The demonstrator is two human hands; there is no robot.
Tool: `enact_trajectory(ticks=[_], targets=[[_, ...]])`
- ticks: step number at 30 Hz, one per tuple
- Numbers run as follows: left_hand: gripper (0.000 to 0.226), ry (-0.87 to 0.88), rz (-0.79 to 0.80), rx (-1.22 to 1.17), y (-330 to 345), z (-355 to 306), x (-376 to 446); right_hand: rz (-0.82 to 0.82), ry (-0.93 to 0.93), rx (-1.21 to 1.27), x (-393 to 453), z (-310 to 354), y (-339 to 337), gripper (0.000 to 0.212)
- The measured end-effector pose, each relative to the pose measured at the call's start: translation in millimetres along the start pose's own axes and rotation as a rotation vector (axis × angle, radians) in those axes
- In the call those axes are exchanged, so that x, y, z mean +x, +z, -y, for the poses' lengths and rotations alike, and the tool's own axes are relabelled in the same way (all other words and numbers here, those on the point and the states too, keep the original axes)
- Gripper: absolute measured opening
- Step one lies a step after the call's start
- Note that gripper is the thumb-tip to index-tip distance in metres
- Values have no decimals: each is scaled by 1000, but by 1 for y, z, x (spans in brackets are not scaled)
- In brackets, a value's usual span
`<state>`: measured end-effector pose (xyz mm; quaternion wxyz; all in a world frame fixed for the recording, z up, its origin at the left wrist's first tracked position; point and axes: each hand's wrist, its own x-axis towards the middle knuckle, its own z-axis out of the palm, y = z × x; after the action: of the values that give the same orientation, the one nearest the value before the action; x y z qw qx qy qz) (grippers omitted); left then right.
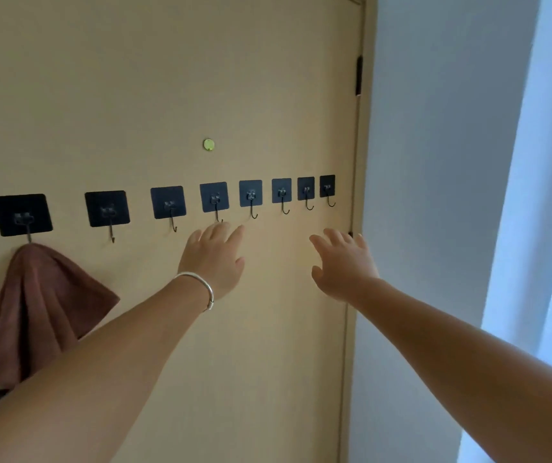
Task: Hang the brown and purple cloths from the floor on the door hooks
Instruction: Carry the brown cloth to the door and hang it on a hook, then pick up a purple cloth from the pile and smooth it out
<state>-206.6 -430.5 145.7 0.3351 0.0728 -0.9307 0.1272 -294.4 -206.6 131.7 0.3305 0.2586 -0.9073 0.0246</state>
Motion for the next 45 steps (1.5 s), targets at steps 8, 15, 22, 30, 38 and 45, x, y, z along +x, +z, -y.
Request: enact_trajectory(ticks=[8, 15, 22, 30, 38, 45], targets=[[58, 235, -38, -141, -10, -157, 55, -33, 152, -164, -47, -152, -34, 56], [57, 385, -99, -195, -27, -276, 83, 16, 323, -265, -118, -259, -50, 56], [58, 611, -120, -370, -36, -421, 73, 95, 486, -373, -205, -337, -76, 56], [57, 912, -126, -577, -48, -560, 48, 173, 738, -553, -302, -393, -119, 53], [57, 1260, -117, -795, -68, -666, -1, 312, 1140, -705, -410, -386, -154, 57], [60, 1545, -140, -936, -102, -719, -68, 353, 1503, -803, -482, -328, -190, 54]])
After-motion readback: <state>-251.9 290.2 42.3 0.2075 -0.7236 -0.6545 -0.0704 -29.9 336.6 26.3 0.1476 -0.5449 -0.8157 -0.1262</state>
